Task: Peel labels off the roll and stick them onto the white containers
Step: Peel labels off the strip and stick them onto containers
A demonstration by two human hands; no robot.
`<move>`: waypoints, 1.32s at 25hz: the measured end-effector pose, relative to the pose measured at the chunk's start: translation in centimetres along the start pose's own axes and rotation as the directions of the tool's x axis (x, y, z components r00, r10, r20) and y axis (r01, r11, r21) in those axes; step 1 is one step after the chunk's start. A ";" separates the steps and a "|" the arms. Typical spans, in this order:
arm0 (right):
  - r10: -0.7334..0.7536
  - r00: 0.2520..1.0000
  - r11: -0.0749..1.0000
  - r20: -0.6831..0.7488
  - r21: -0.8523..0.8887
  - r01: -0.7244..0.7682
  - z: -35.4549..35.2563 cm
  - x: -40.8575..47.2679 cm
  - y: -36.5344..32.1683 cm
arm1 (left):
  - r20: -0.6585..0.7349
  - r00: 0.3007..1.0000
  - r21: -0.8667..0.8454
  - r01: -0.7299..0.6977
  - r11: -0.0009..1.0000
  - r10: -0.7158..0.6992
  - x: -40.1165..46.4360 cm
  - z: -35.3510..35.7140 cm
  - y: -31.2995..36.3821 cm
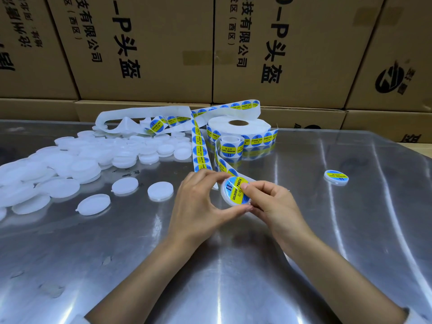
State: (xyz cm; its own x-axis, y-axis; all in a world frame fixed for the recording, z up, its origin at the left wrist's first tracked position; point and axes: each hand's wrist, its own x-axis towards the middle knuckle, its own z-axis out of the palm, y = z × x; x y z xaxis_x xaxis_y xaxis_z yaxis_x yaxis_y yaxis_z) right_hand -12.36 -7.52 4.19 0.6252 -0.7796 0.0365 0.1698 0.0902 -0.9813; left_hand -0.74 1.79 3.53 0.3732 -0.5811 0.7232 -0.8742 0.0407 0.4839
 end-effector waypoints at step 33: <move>0.201 0.978 0.979 -0.054 0.049 -0.198 0.7 -0.2 -0.6 | 0.276 0.912 0.081 -0.338 0.938 0.305 -0.6 0.5 1.6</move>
State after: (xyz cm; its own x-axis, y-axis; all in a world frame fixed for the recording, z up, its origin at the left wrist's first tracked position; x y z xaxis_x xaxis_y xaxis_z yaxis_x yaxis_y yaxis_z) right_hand -12.11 -6.99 4.89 0.6048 -0.7777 -0.1714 0.0795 0.2731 -0.9587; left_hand -2.54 1.76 3.65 -0.0122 -0.7414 0.6709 -0.9711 0.1688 0.1689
